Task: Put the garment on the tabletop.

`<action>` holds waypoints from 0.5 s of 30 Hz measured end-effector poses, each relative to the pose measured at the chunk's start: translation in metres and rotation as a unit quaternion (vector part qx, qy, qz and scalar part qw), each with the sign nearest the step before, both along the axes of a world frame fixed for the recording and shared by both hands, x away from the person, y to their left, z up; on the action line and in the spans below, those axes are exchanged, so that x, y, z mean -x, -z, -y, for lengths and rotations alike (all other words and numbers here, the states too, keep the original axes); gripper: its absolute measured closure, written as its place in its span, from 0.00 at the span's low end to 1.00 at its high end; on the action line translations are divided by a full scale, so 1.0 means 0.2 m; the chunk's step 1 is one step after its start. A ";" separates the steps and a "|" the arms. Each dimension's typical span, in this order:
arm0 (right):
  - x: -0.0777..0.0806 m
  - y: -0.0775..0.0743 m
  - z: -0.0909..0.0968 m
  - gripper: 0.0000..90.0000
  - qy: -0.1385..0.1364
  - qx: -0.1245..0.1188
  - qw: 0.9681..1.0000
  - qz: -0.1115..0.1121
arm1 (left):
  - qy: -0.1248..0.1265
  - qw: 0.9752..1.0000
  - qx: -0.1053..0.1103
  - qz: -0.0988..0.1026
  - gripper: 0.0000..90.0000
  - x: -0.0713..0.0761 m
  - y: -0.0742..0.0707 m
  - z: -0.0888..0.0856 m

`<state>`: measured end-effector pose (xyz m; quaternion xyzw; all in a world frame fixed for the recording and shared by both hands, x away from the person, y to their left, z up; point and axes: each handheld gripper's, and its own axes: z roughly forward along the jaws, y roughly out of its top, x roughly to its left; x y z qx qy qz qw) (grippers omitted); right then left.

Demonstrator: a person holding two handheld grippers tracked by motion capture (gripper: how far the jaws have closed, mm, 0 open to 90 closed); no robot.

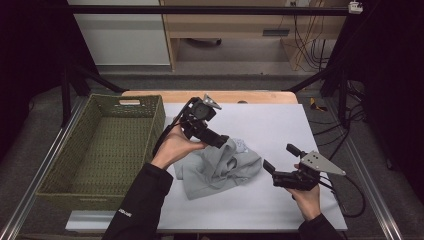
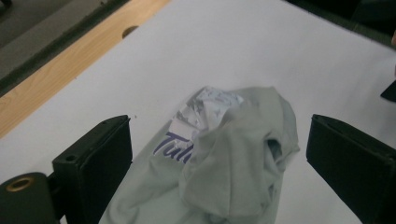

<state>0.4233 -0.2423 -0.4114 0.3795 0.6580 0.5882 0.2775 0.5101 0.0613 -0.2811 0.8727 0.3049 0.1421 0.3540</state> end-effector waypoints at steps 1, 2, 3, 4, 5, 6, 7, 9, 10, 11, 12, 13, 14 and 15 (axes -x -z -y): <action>0.00 0.00 0.00 0.00 0.001 0.000 1.000 0.000 | -0.004 1.000 0.004 0.014 0.06 0.01 0.00 -0.01; 0.00 0.00 0.00 0.00 0.001 0.000 1.000 0.000 | -0.004 1.000 0.004 0.014 0.06 0.01 0.00 -0.01; 0.00 0.00 0.00 0.00 0.000 -0.001 1.000 -0.003 | -0.003 1.000 0.012 0.019 0.06 0.02 0.00 -0.03; 0.00 0.00 0.01 0.00 0.000 0.002 1.000 0.001 | -0.005 0.999 0.023 0.021 0.06 0.03 0.01 -0.04; 0.00 0.00 0.01 0.00 -0.001 0.001 1.000 0.002 | -0.009 0.999 0.042 0.034 0.06 0.04 0.02 -0.07; 0.00 0.00 0.01 0.00 -0.001 0.001 1.000 0.002 | -0.009 0.999 0.042 0.034 0.06 0.04 0.02 -0.07; 0.00 0.00 0.01 0.00 -0.001 0.001 1.000 0.002 | -0.016 0.996 0.069 0.046 0.06 0.06 0.04 -0.10; 0.00 0.00 0.01 0.00 -0.001 0.000 1.000 0.000 | -0.019 0.995 0.086 0.055 0.06 0.07 0.06 -0.13; 0.00 0.00 0.01 0.00 0.000 0.000 1.000 -0.001 | -0.023 0.991 0.110 0.068 0.07 0.10 0.08 -0.16; 0.01 0.00 0.00 0.00 0.002 -0.002 1.000 -0.003 | -0.026 0.990 0.120 0.075 0.07 0.11 0.10 -0.18; 0.01 0.00 0.00 0.00 0.002 -0.002 1.000 -0.003 | -0.026 0.990 0.120 0.075 0.07 0.11 0.10 -0.18; 0.01 0.00 0.00 0.00 0.004 -0.001 1.000 -0.003 | -0.030 0.987 0.132 0.083 0.07 0.13 0.11 -0.20; 0.01 0.00 0.00 0.00 0.001 -0.001 1.000 -0.001 | -0.032 0.983 0.156 0.092 0.07 0.16 0.14 -0.24; 0.01 0.00 0.00 0.00 0.001 -0.001 1.000 -0.001 | -0.033 0.980 0.170 0.096 0.07 0.18 0.16 -0.26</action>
